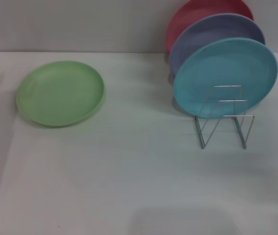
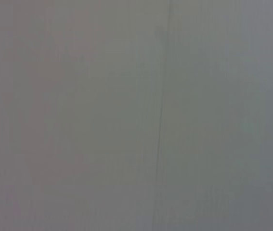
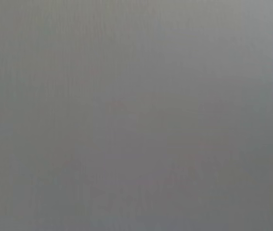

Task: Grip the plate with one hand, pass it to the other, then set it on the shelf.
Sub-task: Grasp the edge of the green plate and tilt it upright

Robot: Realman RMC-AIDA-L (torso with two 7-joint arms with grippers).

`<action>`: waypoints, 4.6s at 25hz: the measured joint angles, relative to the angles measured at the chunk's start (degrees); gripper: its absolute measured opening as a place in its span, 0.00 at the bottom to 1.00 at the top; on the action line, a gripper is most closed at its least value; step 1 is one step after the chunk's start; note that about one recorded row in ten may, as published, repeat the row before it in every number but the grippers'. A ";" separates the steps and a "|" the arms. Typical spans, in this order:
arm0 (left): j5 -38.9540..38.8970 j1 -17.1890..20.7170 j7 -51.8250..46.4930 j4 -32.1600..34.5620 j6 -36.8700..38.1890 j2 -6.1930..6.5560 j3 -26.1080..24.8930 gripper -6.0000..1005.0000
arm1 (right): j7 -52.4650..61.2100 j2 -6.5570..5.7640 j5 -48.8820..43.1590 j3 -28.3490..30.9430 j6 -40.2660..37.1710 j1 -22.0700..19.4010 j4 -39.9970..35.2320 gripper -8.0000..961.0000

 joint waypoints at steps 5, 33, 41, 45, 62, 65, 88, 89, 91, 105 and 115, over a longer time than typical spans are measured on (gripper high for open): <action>2.13 -0.27 6.21 10.04 -23.13 0.22 -5.52 0.86 | -0.03 0.01 0.00 -0.02 0.09 0.45 -0.41 0.64; 2.96 -11.69 20.86 39.25 -109.84 0.14 -30.10 0.86 | -0.05 0.31 0.01 -0.02 -0.75 -0.74 0.21 0.64; 7.00 -19.90 23.67 27.77 -118.41 0.37 -42.92 0.86 | -0.06 0.15 0.00 -0.04 -2.85 -0.73 -0.27 0.63; 8.90 -21.63 23.50 23.15 -117.41 0.64 -45.01 0.86 | -0.06 -0.01 -0.05 -0.27 -3.03 -0.73 -0.29 0.63; 10.36 -24.96 25.60 11.41 -109.94 1.61 -47.56 0.86 | -0.05 -0.83 -0.70 -2.05 -2.82 -0.16 -0.31 0.64; 10.35 -25.13 26.60 10.74 -109.85 1.62 -47.66 0.86 | -0.06 -0.84 -0.70 -2.02 -2.78 -0.09 -0.32 0.64; 10.36 -25.37 28.61 9.57 -109.03 1.48 -47.37 0.81 | -0.07 -0.62 -0.70 -1.69 -2.85 -0.03 -0.31 0.63; 10.36 -25.38 28.74 9.57 -109.03 1.45 -47.36 0.77 | -0.07 -0.62 -0.70 -1.69 -2.86 -0.04 -0.31 0.63; 10.36 -25.42 29.13 9.57 -109.07 1.41 -47.36 0.70 | -0.07 -0.55 -0.70 -1.75 -2.92 -0.03 -0.31 0.63; 10.36 -25.56 29.41 8.99 -109.32 1.40 -47.32 0.38 | -0.07 -0.45 -0.70 -2.02 -3.52 -0.17 -0.32 0.63; 10.34 -25.57 30.02 8.40 -109.43 1.35 -47.21 0.27 | -0.07 -0.40 -0.69 -1.98 -3.63 -0.30 -0.29 0.64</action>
